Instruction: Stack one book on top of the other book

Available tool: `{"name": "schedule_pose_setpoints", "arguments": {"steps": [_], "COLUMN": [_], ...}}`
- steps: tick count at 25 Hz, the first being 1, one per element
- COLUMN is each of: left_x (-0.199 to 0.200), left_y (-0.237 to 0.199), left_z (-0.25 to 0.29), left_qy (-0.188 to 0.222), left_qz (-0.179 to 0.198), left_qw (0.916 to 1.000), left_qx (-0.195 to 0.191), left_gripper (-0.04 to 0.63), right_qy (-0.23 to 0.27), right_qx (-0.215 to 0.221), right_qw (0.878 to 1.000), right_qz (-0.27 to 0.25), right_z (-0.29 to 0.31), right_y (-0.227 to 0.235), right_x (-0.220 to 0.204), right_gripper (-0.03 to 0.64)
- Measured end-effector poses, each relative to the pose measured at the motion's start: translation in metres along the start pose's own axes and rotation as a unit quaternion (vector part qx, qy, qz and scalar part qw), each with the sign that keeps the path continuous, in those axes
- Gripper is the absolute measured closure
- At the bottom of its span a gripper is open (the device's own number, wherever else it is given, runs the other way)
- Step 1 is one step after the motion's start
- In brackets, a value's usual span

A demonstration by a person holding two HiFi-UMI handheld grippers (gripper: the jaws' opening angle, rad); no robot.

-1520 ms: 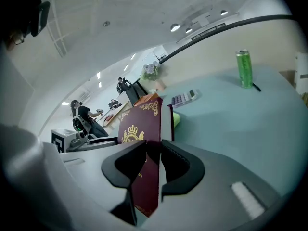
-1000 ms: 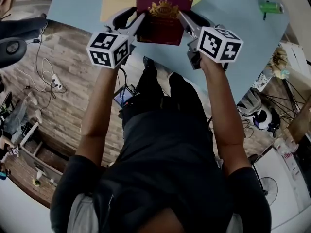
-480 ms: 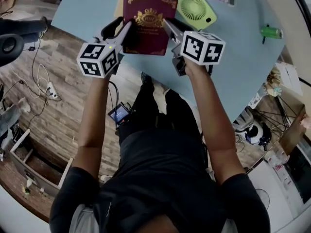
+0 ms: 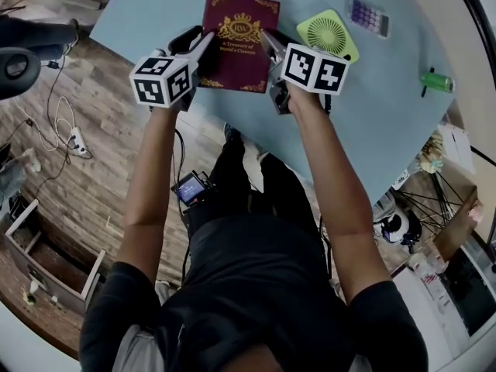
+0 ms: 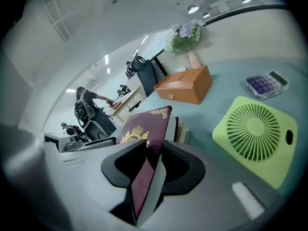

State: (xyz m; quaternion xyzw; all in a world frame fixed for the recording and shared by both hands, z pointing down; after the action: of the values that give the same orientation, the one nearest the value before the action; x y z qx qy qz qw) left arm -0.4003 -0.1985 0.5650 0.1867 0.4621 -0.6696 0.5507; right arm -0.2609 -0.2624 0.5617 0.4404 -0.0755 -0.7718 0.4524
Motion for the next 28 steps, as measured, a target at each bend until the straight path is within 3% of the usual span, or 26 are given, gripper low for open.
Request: {"name": "schedule_pose_setpoints", "arguments": {"steps": [9,17,23,28], "left_x": [0.004,0.014,0.041,0.070], "left_y": [-0.005,0.002,-0.004,0.022], "left_z": [0.012,0.002,-0.049,-0.109], "left_qy": [-0.020,-0.024,0.011,0.053], "left_qz": [0.025,0.057,0.081,0.106], "left_qw": [0.9994,0.9978,0.9965,0.9924], "left_qx": [-0.017,-0.024,-0.020,-0.035], "left_gripper": [0.407,0.407,0.407,0.407], "right_qy": [-0.010,-0.013,0.037,0.094], "right_qx": [-0.018,-0.033,-0.045,0.008], "right_qw": [1.000,0.998,0.993,0.986], "right_qz": [0.009,-0.056,-0.102,-0.139], "right_z": [0.002,-0.009,-0.042,-0.083], "right_y": [0.000,-0.008,-0.034,-0.080], "right_x": [-0.004,0.005,0.032,0.080], "right_gripper": [0.520,0.512,0.511,0.511]}}
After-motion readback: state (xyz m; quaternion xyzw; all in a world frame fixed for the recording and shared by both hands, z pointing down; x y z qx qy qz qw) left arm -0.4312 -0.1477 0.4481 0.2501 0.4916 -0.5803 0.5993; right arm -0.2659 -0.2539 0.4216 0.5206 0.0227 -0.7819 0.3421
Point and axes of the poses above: the fingertips, and each gripper's own axes: z forward along the fingers, y to its right, x out of its top, the point moved 1 cm from there along -z, backward along the fingers, and after that the axes turned 4 degrees about -z, right-handed, at the moved point
